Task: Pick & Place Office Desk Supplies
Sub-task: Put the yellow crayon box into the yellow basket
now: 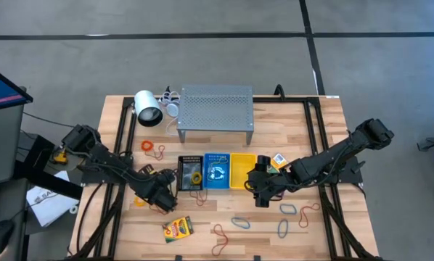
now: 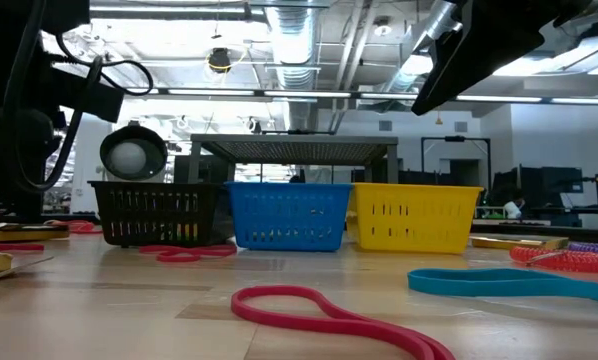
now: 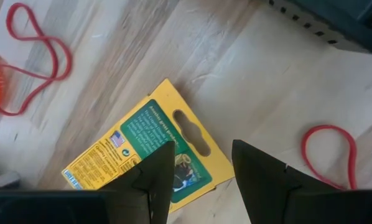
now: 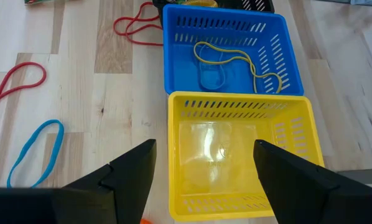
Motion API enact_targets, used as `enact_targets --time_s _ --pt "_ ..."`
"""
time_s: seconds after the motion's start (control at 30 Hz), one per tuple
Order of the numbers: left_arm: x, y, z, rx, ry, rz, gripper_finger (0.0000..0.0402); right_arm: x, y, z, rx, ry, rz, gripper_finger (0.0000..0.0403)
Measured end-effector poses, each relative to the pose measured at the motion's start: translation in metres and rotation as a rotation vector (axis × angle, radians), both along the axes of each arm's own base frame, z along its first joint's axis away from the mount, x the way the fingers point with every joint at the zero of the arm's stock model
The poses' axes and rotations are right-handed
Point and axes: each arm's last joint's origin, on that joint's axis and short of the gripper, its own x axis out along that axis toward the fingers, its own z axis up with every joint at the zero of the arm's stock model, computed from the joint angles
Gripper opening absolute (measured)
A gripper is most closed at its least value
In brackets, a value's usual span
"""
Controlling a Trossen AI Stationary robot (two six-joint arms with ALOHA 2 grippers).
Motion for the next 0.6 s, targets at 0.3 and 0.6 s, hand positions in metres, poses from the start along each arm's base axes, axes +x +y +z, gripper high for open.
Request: enact_targets --time_s 0.3,0.6 --pt "0.001 0.0006 -0.0001 -0.003 -0.005 0.005 0.0153 0.0 0.0 0.0 0.0 0.0 0.0 0.0265" --pt "0.0039 0.0056 -0.0003 -0.004 -0.008 0.028 0.0153 0.0 0.0 0.0 0.0 0.0 0.0 0.0265"
